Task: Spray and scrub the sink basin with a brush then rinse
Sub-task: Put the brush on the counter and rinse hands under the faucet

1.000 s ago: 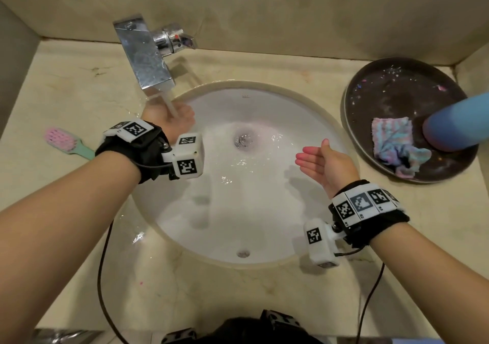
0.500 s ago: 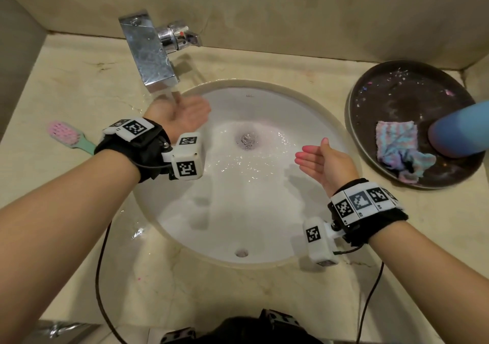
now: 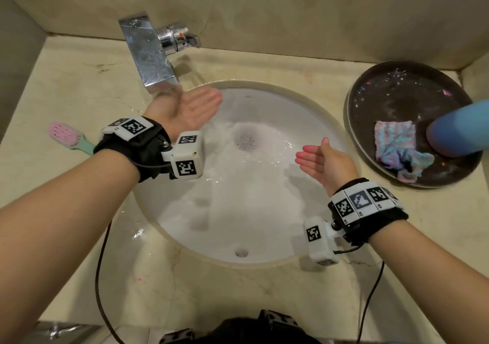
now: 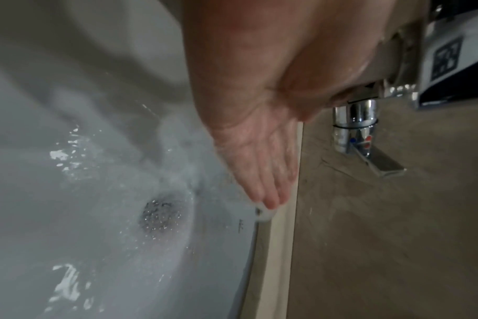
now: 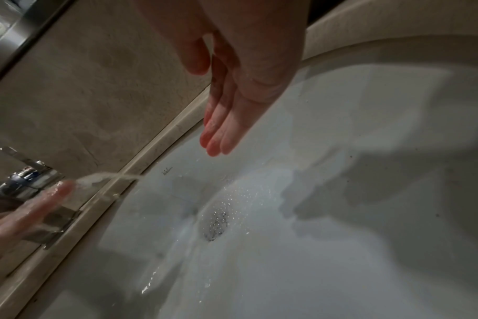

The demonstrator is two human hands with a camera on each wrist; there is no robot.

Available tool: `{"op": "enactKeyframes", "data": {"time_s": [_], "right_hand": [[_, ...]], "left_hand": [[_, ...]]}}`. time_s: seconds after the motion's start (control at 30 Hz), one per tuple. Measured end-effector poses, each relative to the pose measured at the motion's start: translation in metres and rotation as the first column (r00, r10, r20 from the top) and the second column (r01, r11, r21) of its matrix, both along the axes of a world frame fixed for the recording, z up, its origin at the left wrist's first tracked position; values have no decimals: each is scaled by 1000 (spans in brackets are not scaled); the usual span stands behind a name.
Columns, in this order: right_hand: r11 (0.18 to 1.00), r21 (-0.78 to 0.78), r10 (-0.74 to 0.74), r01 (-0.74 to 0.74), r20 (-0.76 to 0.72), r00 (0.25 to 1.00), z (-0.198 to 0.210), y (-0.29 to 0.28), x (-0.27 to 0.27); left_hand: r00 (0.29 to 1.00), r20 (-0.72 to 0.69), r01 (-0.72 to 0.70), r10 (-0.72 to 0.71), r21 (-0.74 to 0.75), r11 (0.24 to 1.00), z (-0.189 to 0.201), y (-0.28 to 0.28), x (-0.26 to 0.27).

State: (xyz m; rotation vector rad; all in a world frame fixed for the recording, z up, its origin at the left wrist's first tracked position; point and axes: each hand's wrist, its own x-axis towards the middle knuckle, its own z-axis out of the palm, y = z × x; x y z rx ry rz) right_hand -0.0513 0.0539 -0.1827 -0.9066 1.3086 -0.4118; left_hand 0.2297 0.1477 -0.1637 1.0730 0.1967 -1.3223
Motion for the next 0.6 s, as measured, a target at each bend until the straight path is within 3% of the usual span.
{"op": "enactKeyframes", "data": {"time_s": [0.13, 0.27, 0.47, 0.6], "right_hand": [[1000, -1, 1, -1, 1, 1000, 0, 0, 1], [1000, -6, 5, -5, -5, 1000, 0, 1, 2], [1000, -6, 4, -4, -9, 1000, 0, 2, 4], [1000, -9, 4, -4, -12, 1000, 1, 3, 4]], "left_hand": [[997, 70, -36, 28, 119, 992, -2, 1, 2], [984, -61, -160, 166, 97, 982, -8, 4, 8], [999, 15, 30, -29, -76, 997, 6, -2, -4], [994, 105, 12, -26, 131, 991, -3, 3, 5]]}}
